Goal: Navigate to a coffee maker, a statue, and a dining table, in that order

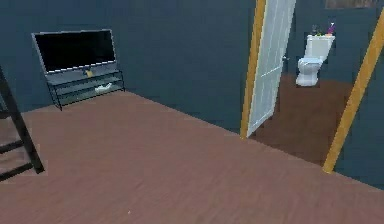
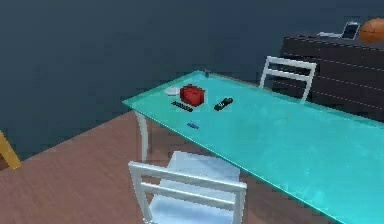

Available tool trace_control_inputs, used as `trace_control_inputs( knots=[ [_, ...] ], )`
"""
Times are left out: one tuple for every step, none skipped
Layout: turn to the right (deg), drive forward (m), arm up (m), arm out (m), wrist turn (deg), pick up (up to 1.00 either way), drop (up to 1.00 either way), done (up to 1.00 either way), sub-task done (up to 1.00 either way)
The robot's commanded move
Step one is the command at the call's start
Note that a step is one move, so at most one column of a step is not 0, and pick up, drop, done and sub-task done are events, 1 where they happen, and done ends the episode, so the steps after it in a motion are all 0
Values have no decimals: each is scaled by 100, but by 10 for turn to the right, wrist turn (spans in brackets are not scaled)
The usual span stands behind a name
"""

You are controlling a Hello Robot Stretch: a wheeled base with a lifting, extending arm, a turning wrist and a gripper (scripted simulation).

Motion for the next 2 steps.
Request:
trace_control_inputs(
  knots=[
    [120,0,0,0,0,0,0,0,0],
    [0,20,0,0,0,0,0,0,0]
  ],
)
